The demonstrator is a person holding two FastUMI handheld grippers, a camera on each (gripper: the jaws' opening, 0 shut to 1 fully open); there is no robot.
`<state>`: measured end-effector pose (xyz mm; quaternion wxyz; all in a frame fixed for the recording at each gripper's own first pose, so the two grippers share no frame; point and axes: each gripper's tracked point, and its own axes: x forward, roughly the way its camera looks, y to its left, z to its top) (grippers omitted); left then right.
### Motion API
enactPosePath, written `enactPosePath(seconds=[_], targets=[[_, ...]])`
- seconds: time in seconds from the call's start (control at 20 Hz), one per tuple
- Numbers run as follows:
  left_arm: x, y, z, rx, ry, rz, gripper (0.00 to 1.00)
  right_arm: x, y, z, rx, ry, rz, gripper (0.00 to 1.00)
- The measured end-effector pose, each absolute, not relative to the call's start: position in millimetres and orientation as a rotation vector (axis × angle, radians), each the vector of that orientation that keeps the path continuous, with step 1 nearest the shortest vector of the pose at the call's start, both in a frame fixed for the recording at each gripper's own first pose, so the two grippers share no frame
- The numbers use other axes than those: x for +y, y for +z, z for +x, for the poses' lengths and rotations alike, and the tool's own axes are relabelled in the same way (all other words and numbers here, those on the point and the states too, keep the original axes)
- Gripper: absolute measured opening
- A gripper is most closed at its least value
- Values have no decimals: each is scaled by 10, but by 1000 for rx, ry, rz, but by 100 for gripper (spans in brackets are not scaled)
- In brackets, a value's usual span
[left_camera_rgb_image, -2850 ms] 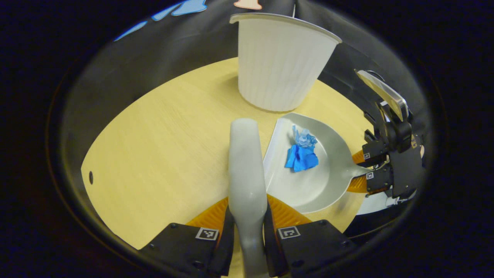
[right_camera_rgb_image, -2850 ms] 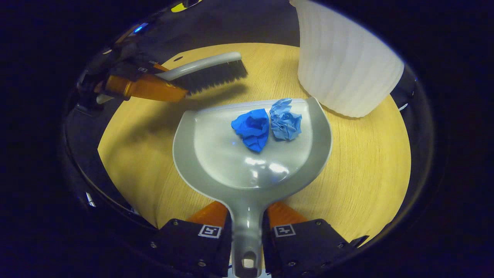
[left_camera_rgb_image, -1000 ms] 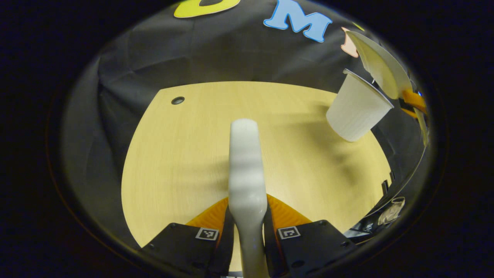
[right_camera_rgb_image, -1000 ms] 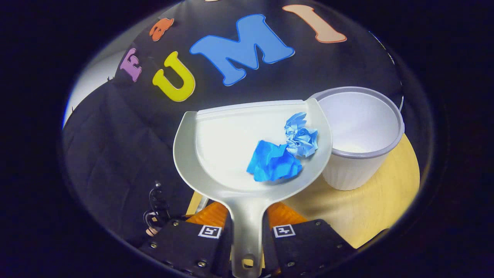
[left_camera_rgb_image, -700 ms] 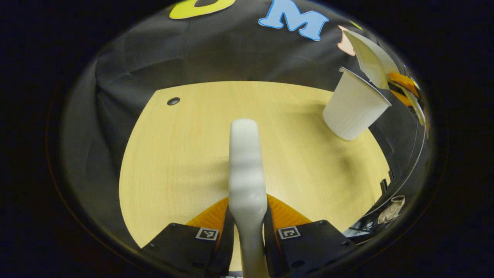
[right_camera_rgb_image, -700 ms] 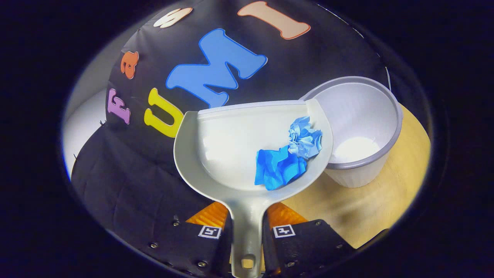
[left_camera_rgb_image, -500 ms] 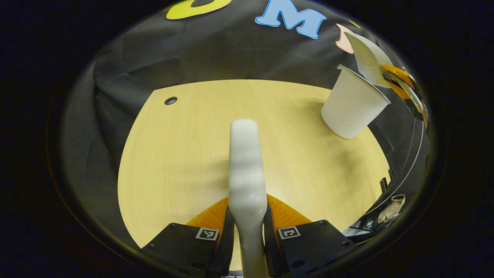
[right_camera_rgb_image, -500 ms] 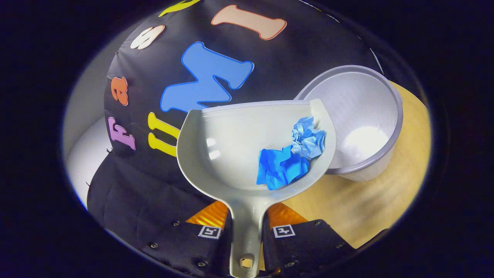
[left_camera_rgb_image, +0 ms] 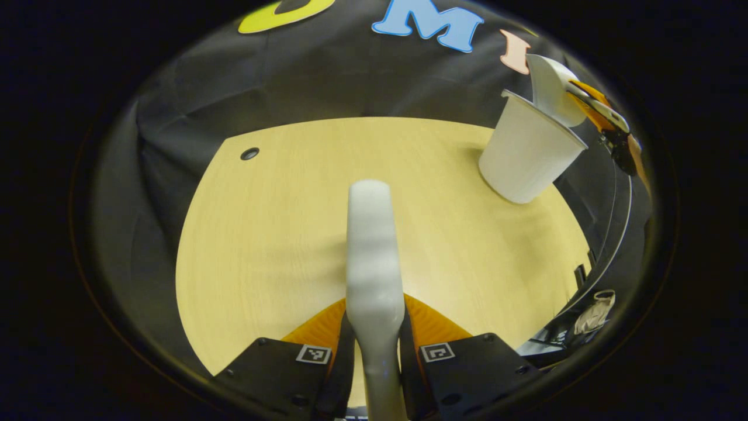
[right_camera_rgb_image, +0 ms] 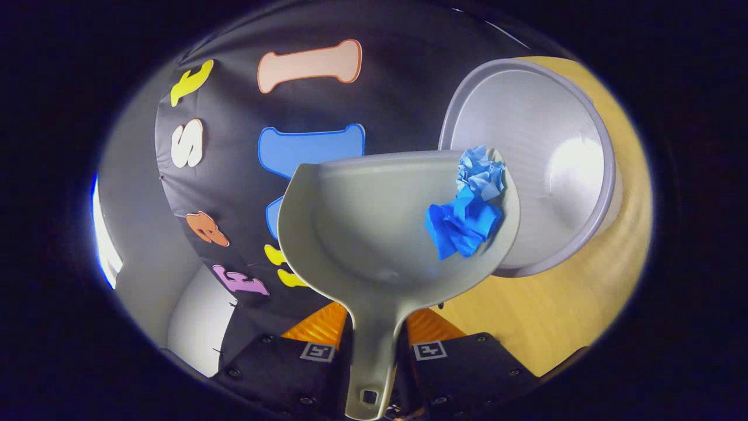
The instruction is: Pick up the small broom and dustpan from the desktop, sweep the trash into the dustpan with the broom, and then empty the trash into the garbage bin.
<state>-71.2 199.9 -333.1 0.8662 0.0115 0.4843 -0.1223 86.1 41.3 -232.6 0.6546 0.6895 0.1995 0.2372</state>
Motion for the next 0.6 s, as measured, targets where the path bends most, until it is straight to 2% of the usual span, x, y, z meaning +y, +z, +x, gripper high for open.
enactPosePath(seconds=[0.1, 0.2, 0.3, 0.6], targets=[[1908, -3307, -732, 1015, -252, 26, 39, 528, -2302, 856, 439, 580, 1643, 34], [1854, -3272, -765, 1013, -248, 27, 39, 660, -2319, 857, 441, 604, 1682, 34], [1794, -3217, -828, 1012, -237, 13, 43, 656, -2265, 831, 443, 618, 1701, 34], [1752, -3186, -932, 1011, -187, -30, 40, 538, -2258, 835, 461, 668, 1744, 34]])
